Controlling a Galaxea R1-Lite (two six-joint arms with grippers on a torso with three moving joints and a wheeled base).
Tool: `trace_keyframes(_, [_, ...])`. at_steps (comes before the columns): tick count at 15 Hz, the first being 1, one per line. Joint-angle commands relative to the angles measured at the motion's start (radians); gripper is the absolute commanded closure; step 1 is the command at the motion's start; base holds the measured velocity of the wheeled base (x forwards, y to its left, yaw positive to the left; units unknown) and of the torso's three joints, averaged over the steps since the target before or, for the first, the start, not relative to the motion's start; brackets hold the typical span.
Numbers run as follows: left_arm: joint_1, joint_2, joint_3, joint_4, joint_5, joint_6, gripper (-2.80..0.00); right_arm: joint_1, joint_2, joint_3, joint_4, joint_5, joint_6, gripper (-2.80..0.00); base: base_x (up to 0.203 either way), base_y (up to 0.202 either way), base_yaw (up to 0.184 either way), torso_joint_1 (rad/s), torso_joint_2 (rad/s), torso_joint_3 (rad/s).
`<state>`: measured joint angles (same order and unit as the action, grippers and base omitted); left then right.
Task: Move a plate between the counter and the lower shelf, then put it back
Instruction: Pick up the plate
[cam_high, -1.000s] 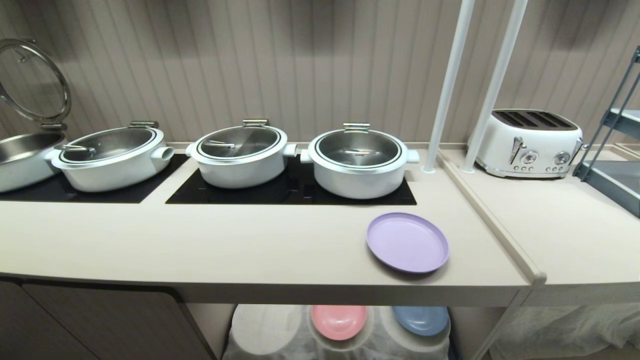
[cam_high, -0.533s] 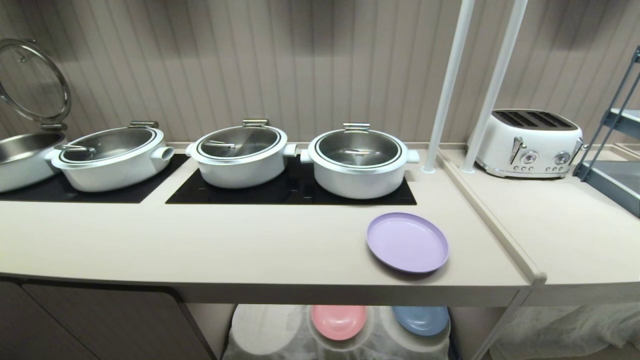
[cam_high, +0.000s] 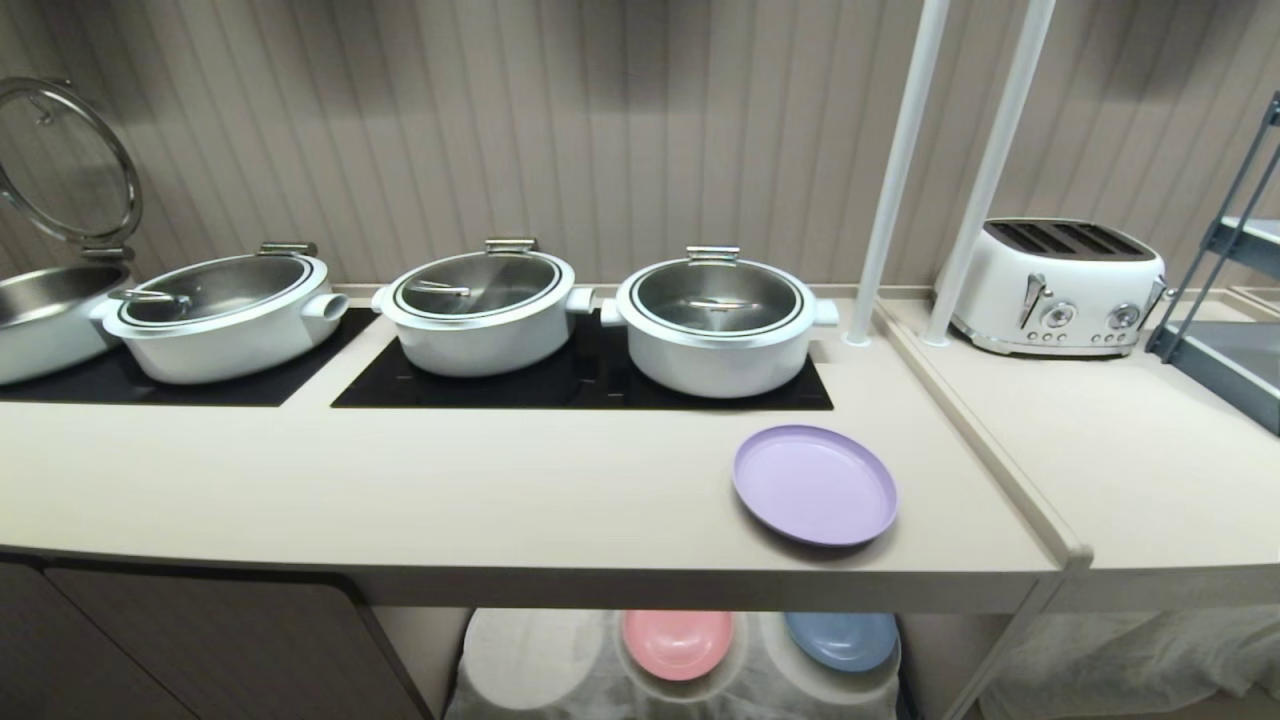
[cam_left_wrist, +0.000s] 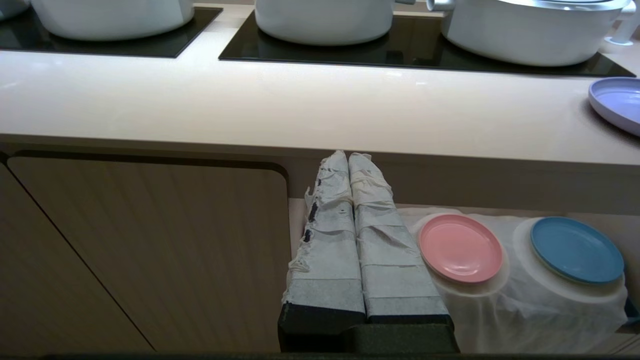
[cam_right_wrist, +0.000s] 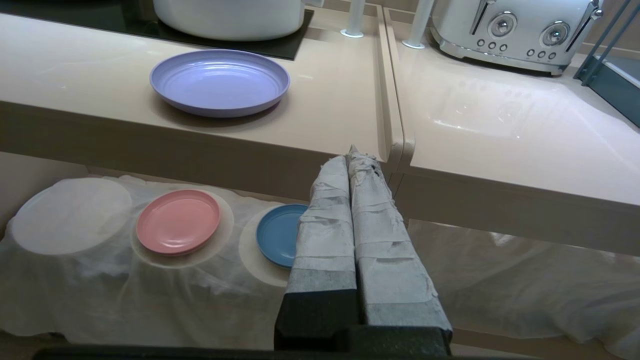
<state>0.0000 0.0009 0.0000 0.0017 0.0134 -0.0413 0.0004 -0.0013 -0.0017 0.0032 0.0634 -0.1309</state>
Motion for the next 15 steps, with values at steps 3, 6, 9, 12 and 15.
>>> trace_keyframes(3, [0.0, 0.001, 0.0, 0.0, 0.0, 0.0, 0.0, 0.001, 0.001, -0.001, 0.004, 0.001, 0.0, 0.0, 0.0, 0.0, 0.0, 0.0, 0.0, 0.0])
trace_keyframes(6, [0.0, 0.001, 0.0, 0.0, 0.0, -0.001, 0.0, 0.001, 0.001, -0.001, 0.004, 0.001, 0.003, 0.0, 0.0, 0.0, 0.0, 0.0, 0.0, 0.0])
trace_keyframes(9, [0.001, 0.001, 0.0, 0.0, 0.0, -0.001, 0.0, 0.0, 0.001, 0.0, -0.004, -0.003, -0.021, 0.0, 0.0, 0.0, 0.0, 0.0, 0.0, 0.0])
trace_keyframes(12, [0.0, 0.001, 0.0, 0.0, 0.0, -0.002, 0.0, 0.0, 0.001, 0.0, -0.011, -0.001, -0.104, 0.0, 0.0, 0.0, 0.0, 0.0, 0.0, 0.0])
trace_keyframes(15, [0.0, 0.001, 0.0, 0.0, 0.0, 0.0, 0.0, 0.001, 0.004, -0.072, 0.007, 0.008, -0.133, 0.0, 0.0, 0.0, 0.0, 0.0, 0.0, 0.0])
